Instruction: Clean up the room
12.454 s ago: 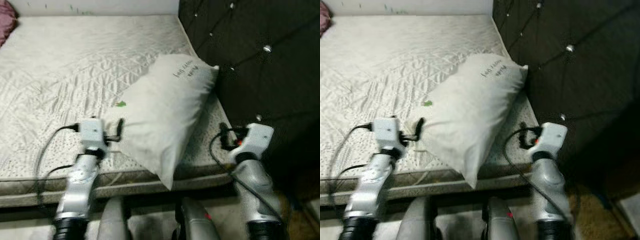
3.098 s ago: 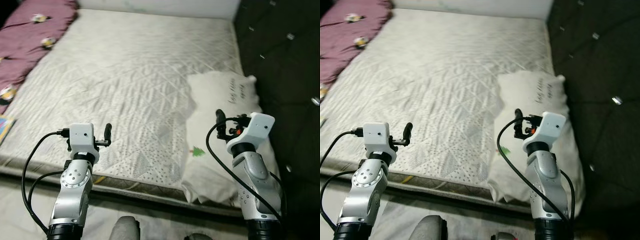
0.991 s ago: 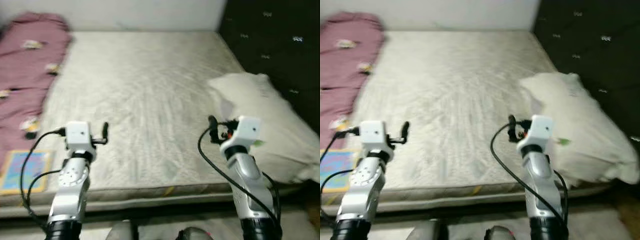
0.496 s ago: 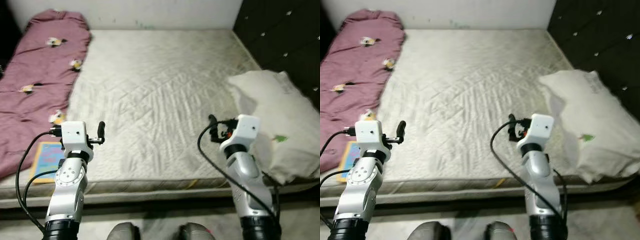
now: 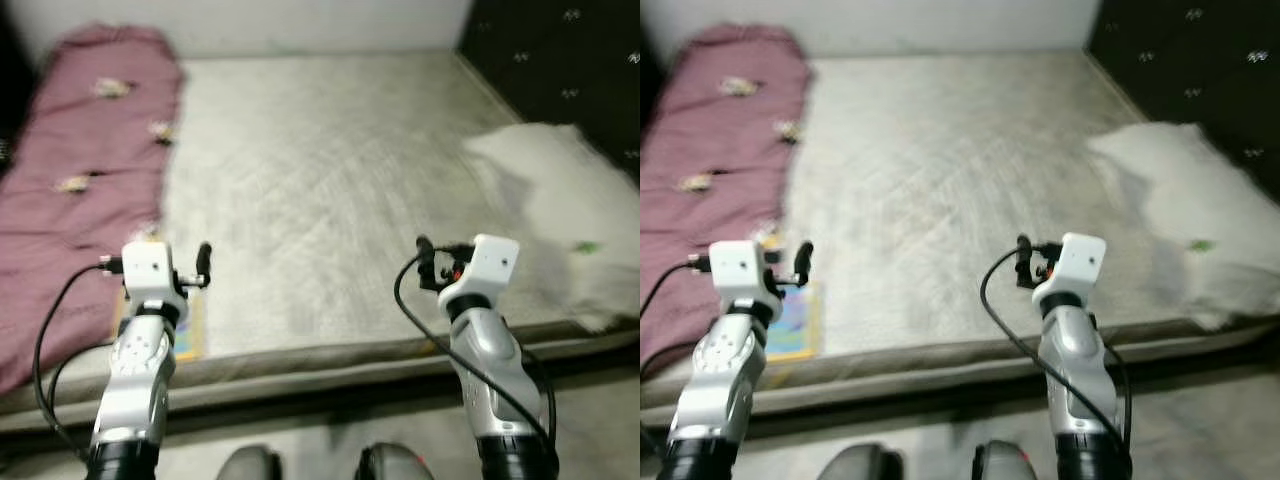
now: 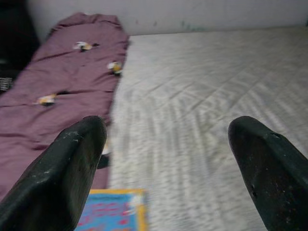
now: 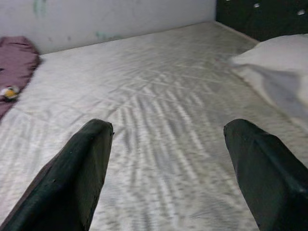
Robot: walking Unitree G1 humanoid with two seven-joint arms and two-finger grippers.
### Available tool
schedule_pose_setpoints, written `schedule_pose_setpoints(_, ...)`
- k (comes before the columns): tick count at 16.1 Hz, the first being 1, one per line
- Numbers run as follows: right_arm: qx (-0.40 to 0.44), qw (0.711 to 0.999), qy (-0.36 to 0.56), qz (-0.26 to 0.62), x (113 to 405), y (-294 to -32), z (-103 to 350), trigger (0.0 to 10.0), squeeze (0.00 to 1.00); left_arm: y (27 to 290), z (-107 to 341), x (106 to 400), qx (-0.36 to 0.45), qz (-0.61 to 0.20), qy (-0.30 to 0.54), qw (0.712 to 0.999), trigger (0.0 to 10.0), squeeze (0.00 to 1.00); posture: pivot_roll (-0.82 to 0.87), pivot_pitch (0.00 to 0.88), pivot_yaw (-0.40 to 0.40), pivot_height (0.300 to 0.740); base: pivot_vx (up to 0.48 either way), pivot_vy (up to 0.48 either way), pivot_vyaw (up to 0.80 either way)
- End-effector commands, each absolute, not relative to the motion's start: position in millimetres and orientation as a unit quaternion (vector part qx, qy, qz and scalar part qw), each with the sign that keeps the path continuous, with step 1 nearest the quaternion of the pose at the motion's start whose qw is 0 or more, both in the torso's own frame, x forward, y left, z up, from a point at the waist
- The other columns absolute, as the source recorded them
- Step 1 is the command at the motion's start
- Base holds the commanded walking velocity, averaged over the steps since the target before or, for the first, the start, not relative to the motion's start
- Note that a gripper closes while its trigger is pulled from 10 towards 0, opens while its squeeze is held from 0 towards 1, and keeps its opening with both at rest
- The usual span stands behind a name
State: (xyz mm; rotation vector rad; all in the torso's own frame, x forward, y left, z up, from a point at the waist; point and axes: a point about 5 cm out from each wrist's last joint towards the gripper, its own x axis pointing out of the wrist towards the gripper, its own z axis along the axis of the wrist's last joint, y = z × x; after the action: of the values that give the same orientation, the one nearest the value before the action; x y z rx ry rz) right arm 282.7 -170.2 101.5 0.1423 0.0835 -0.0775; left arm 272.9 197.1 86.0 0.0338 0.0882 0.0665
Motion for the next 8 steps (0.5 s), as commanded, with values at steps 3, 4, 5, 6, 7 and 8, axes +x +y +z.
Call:
schedule_pose_setpoints(3,0.064,0.995,0.043,-0.059,280,-183,101,10.0,0.0,195,91,276,0.02,0.024,0.038,0.999,10.0,0.0,0.02,0.075,0.026,0.74,0.0,0.47,0.0)
schedule_pose_setpoints(4,0.058,0.996,0.046,-0.055,280,-184,100,10.0,0.0,194,92,276,0.022,0.024,0.035,0.999,10.0,0.0,0.01,0.077,0.02,0.74,0.0,0.469,0.0)
schedule_pose_setpoints(5,0.057,0.996,0.046,-0.053,280,-183,101,10.0,0.0,193,92,277,0.023,0.024,0.033,0.999,10.0,0.0,0.01,0.08,0.019,0.74,0.0,0.472,0.0)
schedule_pose_setpoints(6,0.051,0.997,0.041,-0.047,283,-181,105,10.0,0.0,189,95,277,0.016,0.017,0.029,0.999,10.0,0.0,0.01,0.087,0.011,0.74,0.0,0.469,0.0)
schedule_pose_setpoints(7,0.027,0.998,0.034,-0.037,284,-180,106,10.0,0.0,188,93,276,0.016,0.016,0.03,0.999,10.0,0.0,0.0,0.086,0.01,0.74,0.0,0.469,0.0)
schedule_pose_setpoints(8,-0.004,1.0,0.019,-0.014,283,-174,110,10.0,0.0,190,89,275,0.015,0.013,0.037,0.999,10.0,0.0,-0.01,0.084,0.009,0.74,0.0,0.461,0.0)
